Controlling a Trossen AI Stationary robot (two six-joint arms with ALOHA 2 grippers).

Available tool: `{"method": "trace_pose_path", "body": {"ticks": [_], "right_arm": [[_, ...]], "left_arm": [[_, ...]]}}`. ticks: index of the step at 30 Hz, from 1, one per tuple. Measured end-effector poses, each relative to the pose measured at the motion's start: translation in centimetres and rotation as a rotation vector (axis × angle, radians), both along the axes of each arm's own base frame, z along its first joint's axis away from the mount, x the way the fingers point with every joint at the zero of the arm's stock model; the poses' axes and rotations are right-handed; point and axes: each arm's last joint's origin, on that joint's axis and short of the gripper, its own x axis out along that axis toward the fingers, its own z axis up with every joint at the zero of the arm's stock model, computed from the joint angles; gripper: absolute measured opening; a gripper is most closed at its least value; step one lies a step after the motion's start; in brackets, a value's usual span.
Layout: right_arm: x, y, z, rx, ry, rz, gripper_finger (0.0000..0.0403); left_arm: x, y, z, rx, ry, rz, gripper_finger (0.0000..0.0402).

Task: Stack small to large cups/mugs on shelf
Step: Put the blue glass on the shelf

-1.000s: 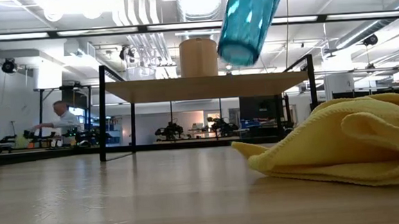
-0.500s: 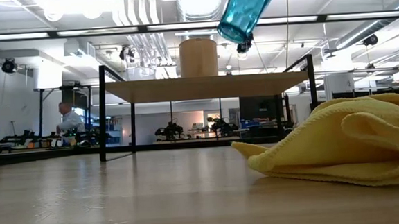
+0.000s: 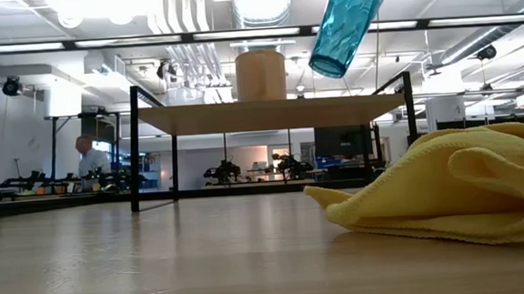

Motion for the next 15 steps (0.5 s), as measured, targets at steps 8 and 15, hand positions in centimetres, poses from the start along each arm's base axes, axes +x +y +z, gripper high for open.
{"method": "trace_pose_path", "body": {"ticks": [8, 15], "right_arm": [[0.1, -1.2, -0.5, 0.057, 0.020, 0.055, 0.0009], [0.9, -1.8, -2.7, 0.056, 0.115, 0.068, 0.0009]], "left_arm": [[0.0, 0.0, 0.0, 0.000, 0.001, 0.000, 0.0000], [0.1, 0.0, 0.0, 0.000, 0.001, 0.000, 0.0000]]}}
